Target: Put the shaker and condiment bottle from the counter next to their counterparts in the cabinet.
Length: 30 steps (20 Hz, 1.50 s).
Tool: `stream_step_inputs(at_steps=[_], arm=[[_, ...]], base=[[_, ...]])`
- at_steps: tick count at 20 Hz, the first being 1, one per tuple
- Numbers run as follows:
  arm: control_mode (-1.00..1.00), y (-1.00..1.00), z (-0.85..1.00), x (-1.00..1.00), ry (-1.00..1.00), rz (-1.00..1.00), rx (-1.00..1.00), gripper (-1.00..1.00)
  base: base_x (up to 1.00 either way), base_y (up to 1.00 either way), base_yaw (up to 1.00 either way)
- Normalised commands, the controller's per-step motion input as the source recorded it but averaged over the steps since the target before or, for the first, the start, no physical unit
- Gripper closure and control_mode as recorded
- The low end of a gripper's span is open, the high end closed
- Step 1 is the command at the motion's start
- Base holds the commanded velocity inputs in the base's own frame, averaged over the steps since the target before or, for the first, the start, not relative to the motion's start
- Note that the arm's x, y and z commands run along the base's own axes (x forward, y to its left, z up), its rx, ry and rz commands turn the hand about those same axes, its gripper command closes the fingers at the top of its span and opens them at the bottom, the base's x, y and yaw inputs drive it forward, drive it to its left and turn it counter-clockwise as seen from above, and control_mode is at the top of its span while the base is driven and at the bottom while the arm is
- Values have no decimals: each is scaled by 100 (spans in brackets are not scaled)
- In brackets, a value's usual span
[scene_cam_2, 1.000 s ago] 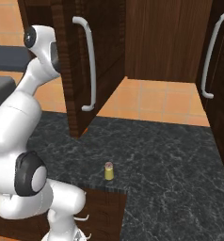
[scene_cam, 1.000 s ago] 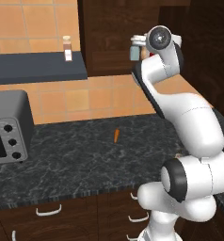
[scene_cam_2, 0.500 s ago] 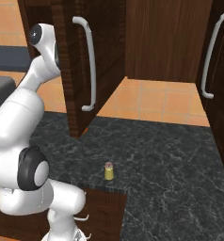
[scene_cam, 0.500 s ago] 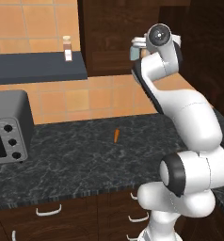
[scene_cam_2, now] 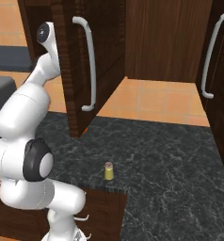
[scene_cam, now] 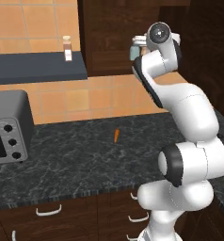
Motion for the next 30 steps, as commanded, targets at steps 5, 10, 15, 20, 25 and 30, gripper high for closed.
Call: stream_step_inputs(at_steps=[5,10,15,20,25,30], arm=[[-100,-11,0,17,0,0,0,100],[-100,-18,-8,9,0,0,0,100],[-100,-2,0,3,0,0,0,100],[-100,-22,0,16,0,0,-1,100],[-100,-10,0,21,0,0,0,100],[-100,-6,0,25,0,0,0,100]], base=[[0,0,0],[0,0,0],[0,0,0],[0,0,0],[0,0,0],[0,0,0]])
